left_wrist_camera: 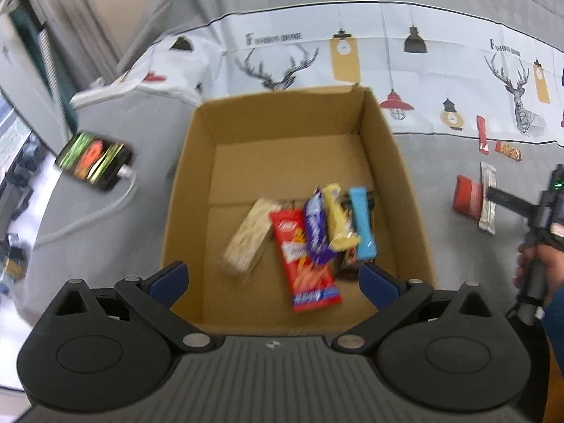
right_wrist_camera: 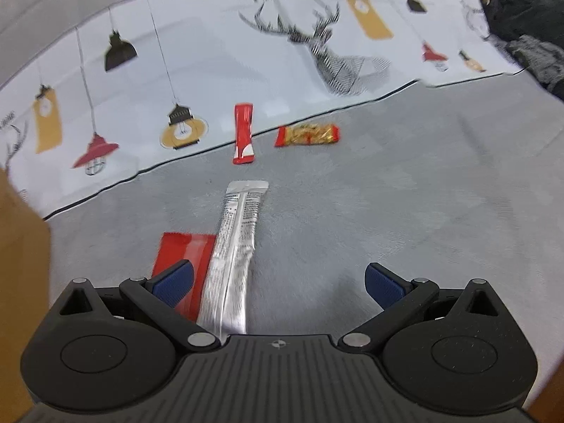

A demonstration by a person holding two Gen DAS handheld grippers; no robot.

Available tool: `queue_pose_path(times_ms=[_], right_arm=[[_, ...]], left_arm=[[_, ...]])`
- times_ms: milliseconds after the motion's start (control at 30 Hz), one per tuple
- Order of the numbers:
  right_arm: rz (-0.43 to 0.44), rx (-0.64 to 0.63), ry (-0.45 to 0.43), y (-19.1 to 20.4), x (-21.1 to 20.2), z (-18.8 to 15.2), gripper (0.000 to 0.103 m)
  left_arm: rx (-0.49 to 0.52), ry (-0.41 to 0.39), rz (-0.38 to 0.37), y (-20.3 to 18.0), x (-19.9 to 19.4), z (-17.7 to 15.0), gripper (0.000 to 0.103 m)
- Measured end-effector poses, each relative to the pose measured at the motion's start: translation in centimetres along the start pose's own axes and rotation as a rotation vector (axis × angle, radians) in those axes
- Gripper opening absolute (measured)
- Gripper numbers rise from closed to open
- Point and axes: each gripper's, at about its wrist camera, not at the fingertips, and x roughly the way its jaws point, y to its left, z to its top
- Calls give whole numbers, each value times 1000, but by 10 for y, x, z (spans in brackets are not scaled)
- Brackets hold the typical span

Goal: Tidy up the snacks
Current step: 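Grasp the red packet with the left tool while the right tool grasps the silver sachet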

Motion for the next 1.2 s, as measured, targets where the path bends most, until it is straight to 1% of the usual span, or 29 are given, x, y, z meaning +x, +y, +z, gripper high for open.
queue_pose_path(times_ms=[67, 100, 133, 200, 267, 400, 433, 500, 567, 633, 733, 767, 833, 933, 1000, 1100, 1200], right_arm=[[-15, -24, 36, 3, 24, 3, 102], [-37, -41, 24, 4, 31, 6, 103], [-59, -57, -14, 3, 33, 7, 102], [-105, -47, -13, -9, 41, 10, 102], [-128, -21, -33, -28, 41, 12, 102], [-129, -45, -38, -66, 33, 11, 102], [-122, -39, -41, -78, 30, 11, 102], [-138, -18, -44, -98, 30, 12, 102], [-148, -2, -43, -112, 30, 15, 103], [-153, 2, -32, -117, 31, 17, 103], [-161, -13, -21, -115, 31, 17, 103], [-159, -10, -19, -115, 30, 17, 103], [-155, -8, -23, -116, 30, 16, 103], [-157, -18, -42, -115, 29, 13, 103], [-154, -24, -55, -115, 29, 12, 103], [-154, -27, -70, -115, 29, 10, 103], [-168, -30, -77, -113, 30, 10, 103]], left_arm=[[22, -3, -2, -14, 6, 14, 103], [32, -5, -6, -22, 8, 21, 103], [41, -10, -14, -31, 11, 27, 103], [53, -21, -29, -46, 16, 40, 103], [66, -24, -67, -65, 22, 53, 103], [86, 21, -192, -111, 44, 82, 103], [95, 18, -203, -124, 48, 86, 103], [141, 2, -224, -155, 60, 98, 103], [201, 29, -234, -189, 82, 109, 103], [250, 76, -277, -219, 109, 114, 103], [310, 147, -326, -260, 160, 111, 103], [324, 170, -327, -271, 175, 109, 103], [326, 220, -318, -284, 207, 103, 103], [236, 317, -317, -285, 247, 93, 103], [197, 237, -314, -282, 244, 90, 103], [221, 219, -317, -282, 246, 87, 103], [219, 224, -325, -279, 246, 87, 103]])
